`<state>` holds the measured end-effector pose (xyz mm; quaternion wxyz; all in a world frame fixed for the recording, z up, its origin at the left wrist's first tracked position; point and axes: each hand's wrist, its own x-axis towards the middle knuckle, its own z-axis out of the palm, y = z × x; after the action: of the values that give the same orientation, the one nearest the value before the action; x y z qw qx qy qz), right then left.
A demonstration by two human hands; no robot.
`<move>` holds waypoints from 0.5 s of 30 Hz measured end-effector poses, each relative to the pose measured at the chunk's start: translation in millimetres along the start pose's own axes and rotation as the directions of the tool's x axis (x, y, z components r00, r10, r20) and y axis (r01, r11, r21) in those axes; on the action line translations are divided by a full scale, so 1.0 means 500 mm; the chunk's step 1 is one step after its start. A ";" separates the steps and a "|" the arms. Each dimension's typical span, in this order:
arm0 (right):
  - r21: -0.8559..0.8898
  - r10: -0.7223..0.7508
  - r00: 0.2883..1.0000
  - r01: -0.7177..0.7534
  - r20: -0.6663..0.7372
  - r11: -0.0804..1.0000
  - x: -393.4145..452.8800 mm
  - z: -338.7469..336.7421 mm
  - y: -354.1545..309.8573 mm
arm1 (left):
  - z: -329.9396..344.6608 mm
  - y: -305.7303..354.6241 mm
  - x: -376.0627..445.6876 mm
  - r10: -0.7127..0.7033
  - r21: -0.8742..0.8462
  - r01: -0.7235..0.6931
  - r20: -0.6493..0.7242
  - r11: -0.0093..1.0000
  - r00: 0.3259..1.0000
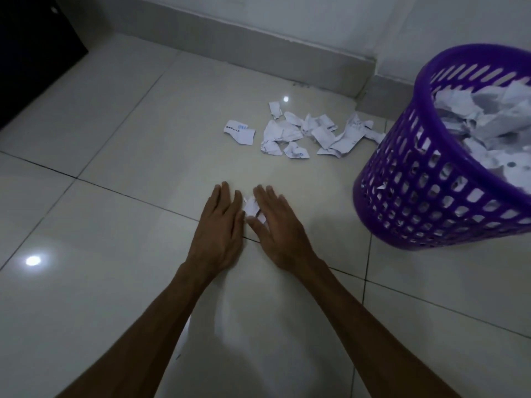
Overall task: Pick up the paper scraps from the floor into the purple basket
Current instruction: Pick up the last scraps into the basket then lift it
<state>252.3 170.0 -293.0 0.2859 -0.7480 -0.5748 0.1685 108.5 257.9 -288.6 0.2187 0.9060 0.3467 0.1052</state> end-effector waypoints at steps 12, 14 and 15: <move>-0.112 0.379 0.892 -0.415 -0.245 0.903 -0.177 0.022 -0.041 | 0.019 0.017 -0.017 0.025 -0.017 -0.026 -0.036 1.000 0.999; -0.245 0.408 0.882 -0.460 -0.236 0.853 -0.212 0.045 -0.079 | 0.019 0.014 -0.020 0.029 0.003 -0.029 -0.050 1.000 0.998; -0.274 0.424 0.876 -0.476 -0.229 0.836 -0.215 0.057 -0.094 | 0.018 0.012 -0.020 0.037 0.019 -0.036 -0.054 0.999 0.998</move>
<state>169.5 82.2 -294.1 0.1568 -0.9096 -0.3774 0.0748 107.9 244.1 -294.2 0.1992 0.9110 0.3366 0.1305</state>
